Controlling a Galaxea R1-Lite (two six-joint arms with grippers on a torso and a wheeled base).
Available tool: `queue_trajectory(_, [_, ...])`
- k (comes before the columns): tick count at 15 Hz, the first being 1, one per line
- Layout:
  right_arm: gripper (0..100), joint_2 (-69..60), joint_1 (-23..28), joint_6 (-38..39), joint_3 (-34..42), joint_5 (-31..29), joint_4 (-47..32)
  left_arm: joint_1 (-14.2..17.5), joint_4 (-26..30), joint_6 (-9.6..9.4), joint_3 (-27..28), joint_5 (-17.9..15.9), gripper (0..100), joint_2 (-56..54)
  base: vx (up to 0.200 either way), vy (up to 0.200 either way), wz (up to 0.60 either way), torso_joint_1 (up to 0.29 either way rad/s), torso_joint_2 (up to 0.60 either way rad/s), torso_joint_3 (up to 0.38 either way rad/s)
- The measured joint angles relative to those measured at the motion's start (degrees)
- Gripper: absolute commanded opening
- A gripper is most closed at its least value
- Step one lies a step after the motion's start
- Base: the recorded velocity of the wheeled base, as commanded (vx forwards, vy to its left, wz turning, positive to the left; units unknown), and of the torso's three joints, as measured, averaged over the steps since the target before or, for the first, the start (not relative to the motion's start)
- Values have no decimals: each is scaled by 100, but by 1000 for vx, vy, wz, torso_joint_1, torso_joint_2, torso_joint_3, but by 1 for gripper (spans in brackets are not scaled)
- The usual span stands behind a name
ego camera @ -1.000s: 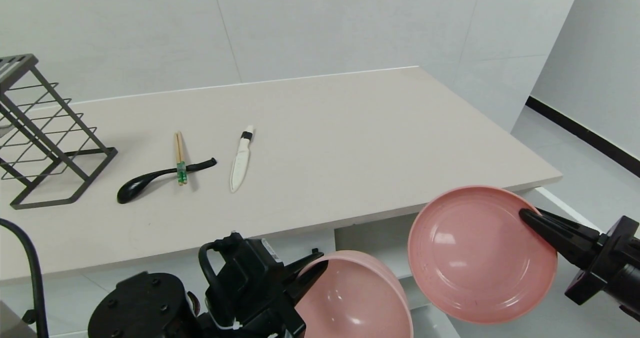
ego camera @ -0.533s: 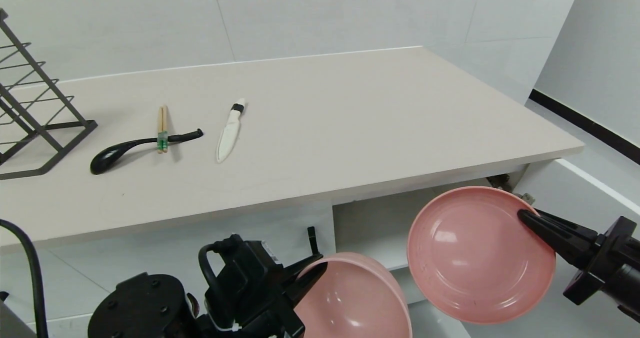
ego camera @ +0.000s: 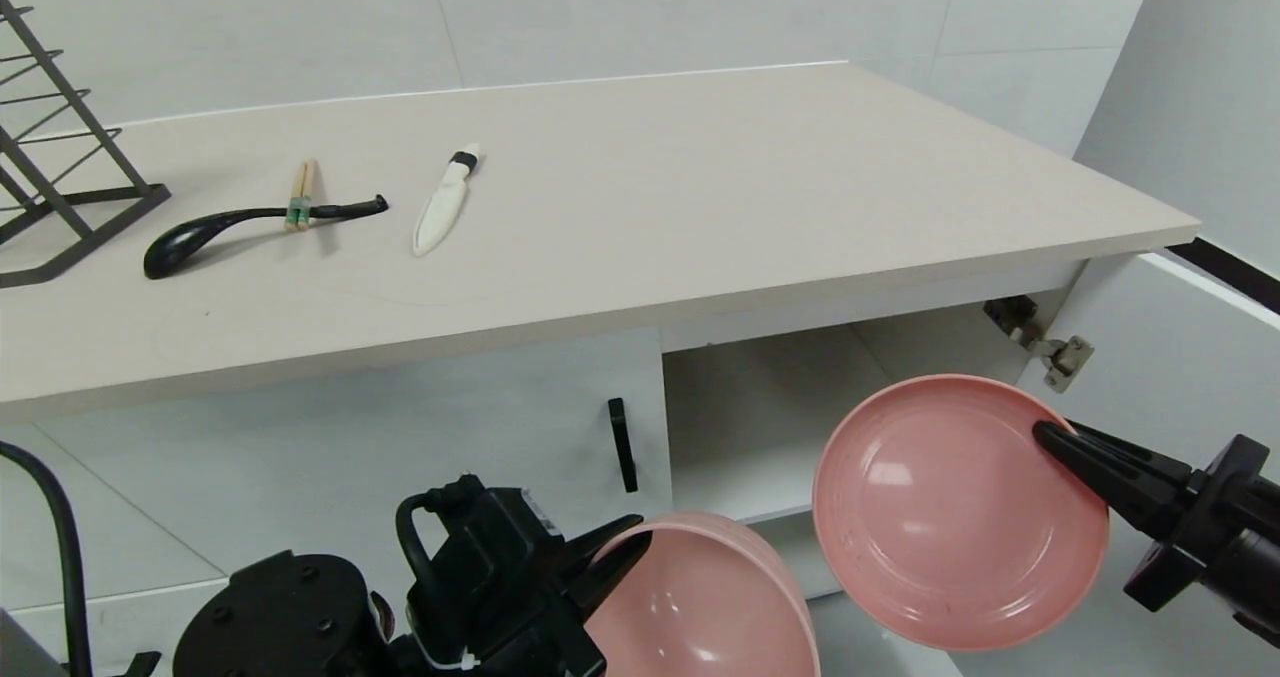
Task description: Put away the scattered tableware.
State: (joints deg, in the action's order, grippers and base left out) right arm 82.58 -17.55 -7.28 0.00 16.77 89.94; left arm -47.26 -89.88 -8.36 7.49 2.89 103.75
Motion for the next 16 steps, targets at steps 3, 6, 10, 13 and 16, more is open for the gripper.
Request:
queue_trajectory(3, [0,5,0,0,0,-2,2,-4,-6,-1,-2,-2,0,-21,0,0,0,-80,268,93])
queue_trajectory(6, [0,55,2,2,0,-9,0,0,-6,7,-2,0,0,-12,0,0,0,-7,139,38])
queue_trajectory(10, [0,210,0,0,0,-11,0,-2,-11,-4,-62,-2,0,-48,0,0,0,1,9,14])
queue_trajectory(13, [0,471,0,0,-2,-9,-2,-2,-4,-1,-305,-2,0,-83,0,0,0,-1,1,24])
queue_trajectory(16, [0,862,-2,2,-7,-11,-2,-2,-4,-9,-503,-2,0,-163,0,0,0,0,0,0])
